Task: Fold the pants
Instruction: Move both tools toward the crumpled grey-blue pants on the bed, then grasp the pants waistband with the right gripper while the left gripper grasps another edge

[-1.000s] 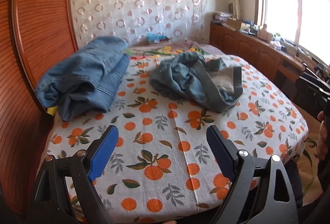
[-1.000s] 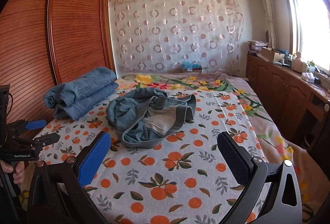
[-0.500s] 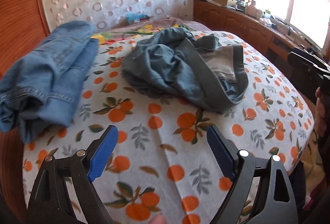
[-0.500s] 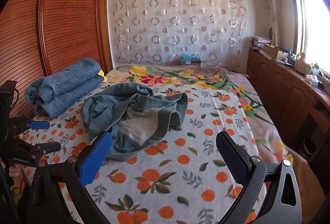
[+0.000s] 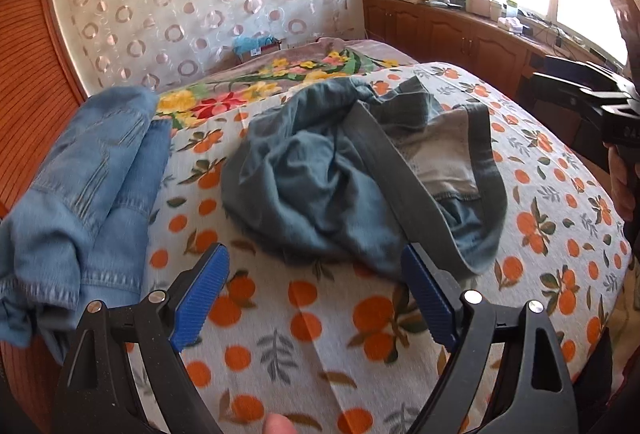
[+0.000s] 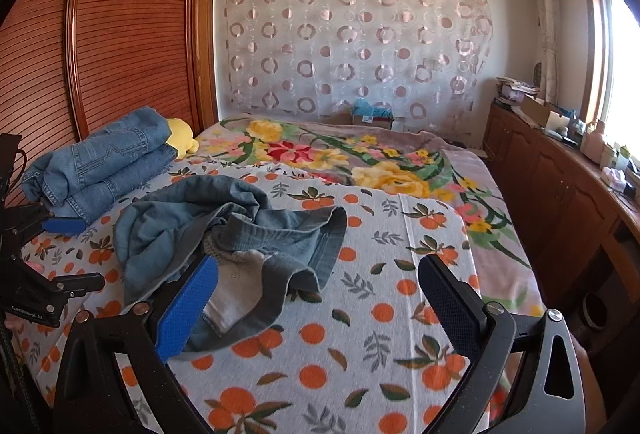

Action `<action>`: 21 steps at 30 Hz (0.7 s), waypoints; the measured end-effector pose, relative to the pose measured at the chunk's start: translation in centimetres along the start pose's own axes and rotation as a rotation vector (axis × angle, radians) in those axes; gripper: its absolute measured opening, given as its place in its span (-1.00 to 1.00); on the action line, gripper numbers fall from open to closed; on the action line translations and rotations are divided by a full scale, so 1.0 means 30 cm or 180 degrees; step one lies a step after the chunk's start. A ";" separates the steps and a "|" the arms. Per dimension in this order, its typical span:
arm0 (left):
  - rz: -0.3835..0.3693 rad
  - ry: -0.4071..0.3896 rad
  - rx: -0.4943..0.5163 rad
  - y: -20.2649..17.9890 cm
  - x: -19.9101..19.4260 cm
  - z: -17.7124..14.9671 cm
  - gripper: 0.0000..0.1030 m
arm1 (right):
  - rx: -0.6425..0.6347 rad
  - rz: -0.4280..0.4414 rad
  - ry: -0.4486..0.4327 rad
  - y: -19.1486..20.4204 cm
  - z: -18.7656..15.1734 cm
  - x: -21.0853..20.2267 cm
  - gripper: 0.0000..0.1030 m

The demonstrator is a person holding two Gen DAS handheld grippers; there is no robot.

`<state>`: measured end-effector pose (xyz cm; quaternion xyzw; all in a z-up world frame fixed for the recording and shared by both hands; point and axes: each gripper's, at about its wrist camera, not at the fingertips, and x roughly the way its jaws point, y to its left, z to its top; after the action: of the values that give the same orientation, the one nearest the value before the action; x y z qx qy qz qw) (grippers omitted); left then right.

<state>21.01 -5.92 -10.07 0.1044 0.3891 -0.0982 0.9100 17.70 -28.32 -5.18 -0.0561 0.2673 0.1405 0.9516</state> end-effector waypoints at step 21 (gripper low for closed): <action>-0.0546 0.0003 0.0059 -0.001 0.057 0.126 0.69 | 0.0485 0.0910 0.0899 -0.069 -0.069 0.130 -0.97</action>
<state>24.75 -7.10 -8.77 0.0791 0.3961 -0.1793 0.8971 20.48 -29.75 -8.94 0.0354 0.4131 0.2442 0.8766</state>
